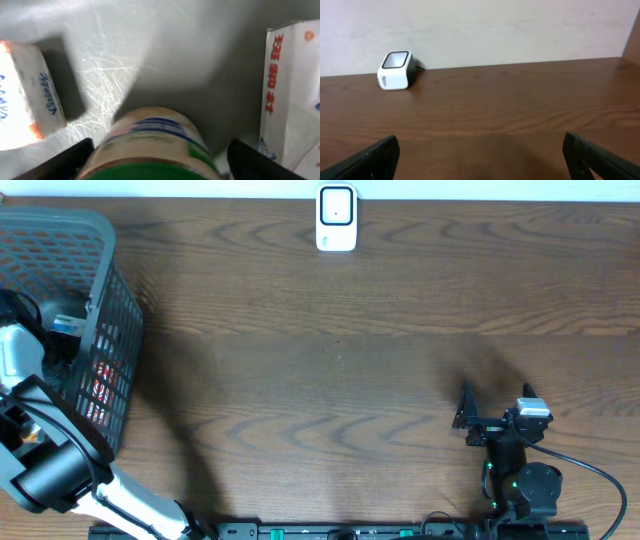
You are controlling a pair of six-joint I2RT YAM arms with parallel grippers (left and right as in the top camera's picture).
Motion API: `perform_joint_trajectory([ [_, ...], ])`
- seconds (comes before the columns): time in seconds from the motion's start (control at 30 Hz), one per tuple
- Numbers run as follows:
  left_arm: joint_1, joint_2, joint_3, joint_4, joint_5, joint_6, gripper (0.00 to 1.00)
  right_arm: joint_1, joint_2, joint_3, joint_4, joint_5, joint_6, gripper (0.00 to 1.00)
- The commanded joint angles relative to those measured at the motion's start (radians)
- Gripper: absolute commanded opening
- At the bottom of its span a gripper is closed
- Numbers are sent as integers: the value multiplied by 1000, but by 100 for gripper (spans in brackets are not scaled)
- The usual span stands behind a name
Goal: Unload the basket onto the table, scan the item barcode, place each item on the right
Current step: 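Grasp the green-lidded jar with the left gripper and lift it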
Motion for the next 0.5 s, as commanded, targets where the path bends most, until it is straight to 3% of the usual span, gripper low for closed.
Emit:
perform_joint_trajectory([
  [0.0,5,48,-14,-6,0,-3,73,10,-5,-1,-3,6,-13,99],
  [0.1,5,34,-11,-18,0,18,66,10,-5,-1,-3,6,-13,99],
  [0.3,5,-53,-5,-55,0,18,66,10,-5,-1,-3,6,-13,99],
  [0.47,5,-224,7,-105,0,17,66,10,-5,-1,-3,6,-13,99],
])
